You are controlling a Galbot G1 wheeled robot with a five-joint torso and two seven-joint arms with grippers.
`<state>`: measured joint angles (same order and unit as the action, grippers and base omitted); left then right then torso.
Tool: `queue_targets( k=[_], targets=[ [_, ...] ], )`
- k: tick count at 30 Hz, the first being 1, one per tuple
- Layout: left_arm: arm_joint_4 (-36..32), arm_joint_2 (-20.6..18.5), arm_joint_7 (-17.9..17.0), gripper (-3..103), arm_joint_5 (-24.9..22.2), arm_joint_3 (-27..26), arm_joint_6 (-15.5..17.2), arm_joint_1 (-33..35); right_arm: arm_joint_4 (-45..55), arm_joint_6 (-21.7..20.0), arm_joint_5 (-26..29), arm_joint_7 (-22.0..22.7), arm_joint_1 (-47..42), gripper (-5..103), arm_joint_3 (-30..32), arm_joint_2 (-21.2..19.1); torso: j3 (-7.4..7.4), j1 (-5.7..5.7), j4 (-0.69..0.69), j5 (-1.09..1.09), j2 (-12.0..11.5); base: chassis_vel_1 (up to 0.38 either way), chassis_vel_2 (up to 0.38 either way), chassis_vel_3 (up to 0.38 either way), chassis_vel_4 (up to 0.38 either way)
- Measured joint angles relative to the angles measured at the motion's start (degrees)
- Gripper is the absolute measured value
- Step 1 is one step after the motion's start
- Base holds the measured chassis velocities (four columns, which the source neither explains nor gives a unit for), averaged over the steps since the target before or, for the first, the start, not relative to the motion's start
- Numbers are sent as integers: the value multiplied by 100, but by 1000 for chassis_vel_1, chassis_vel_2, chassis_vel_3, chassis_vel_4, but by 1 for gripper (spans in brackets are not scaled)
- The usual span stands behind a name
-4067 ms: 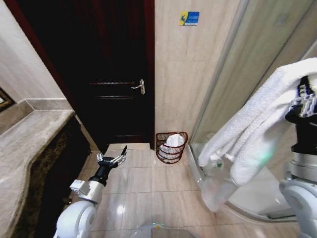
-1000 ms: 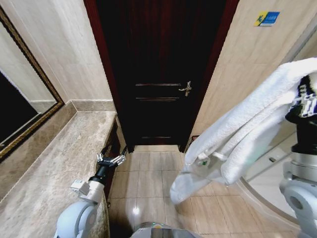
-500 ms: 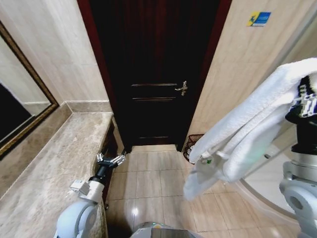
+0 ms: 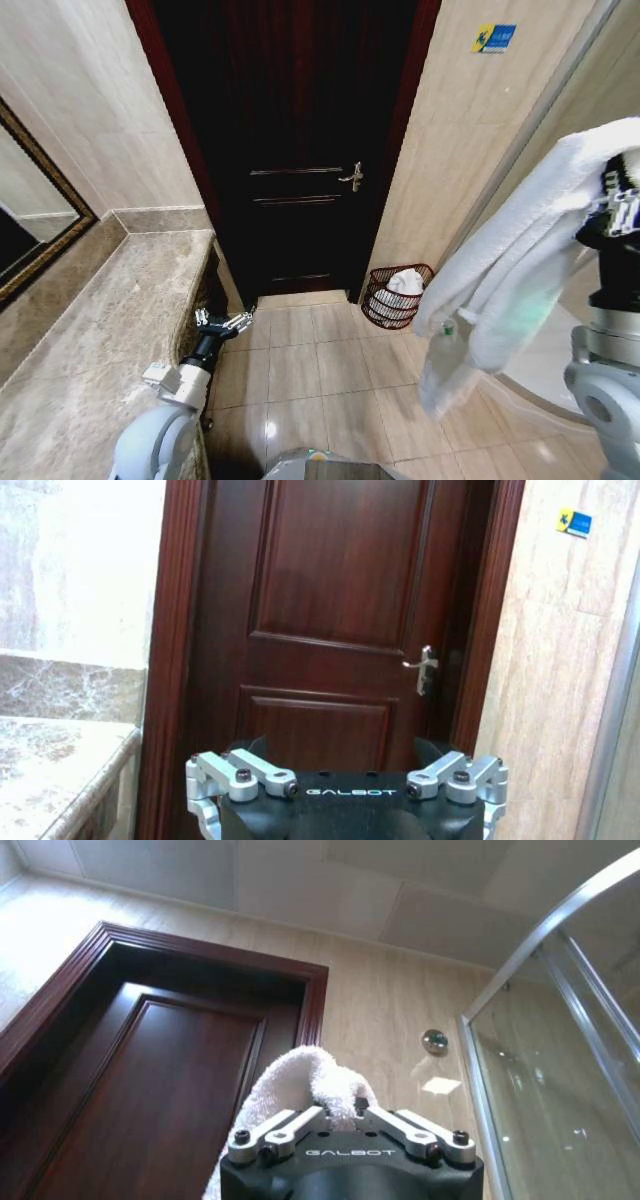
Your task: Discard the used towel into the hamper.
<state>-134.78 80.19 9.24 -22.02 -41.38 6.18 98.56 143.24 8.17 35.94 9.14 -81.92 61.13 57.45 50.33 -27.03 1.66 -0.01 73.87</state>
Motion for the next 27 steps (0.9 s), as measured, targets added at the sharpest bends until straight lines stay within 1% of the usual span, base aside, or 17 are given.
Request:
queue_targets(
  k=[5, 8, 13, 15, 21, 27],
  targets=[
    [0, 0, 0, 99, 0, 0, 0, 0, 0, 0, 0, 0, 0, 3, 0, 0, 0, 0, -1, 0, 0, -52, -59, 47, 49],
    [0, 1, 0, 99, 0, 0, 0, 0, 0, 0, 0, 0, 0, 3, 0, 0, 0, 0, -1, 5, 0, -102, -92, 71, 100],
    [0, 1, 0, 99, 0, 0, 0, 0, 0, 0, 0, 0, 0, 3, 0, 0, 0, 0, -1, 2, 0, -16, -19, 10, 6],
    [0, 1, 0, 99, 0, -1, 0, 0, 0, 0, 0, 0, 0, 3, 0, 0, 0, 0, 1, -4, 0, 0, 0, 0, 0],
    [0, 0, 0, 99, 0, -1, 0, 0, 0, 0, 0, 0, 0, 3, 0, 0, 0, 0, 1, 0, 0, -27, -20, 16, 14],
    [0, 1, 0, 99, 0, -1, 0, 0, 0, 0, 0, -1, 0, 3, 0, 0, 0, 0, -1, 2, 0, -142, -133, 144, 137]
  ],
)
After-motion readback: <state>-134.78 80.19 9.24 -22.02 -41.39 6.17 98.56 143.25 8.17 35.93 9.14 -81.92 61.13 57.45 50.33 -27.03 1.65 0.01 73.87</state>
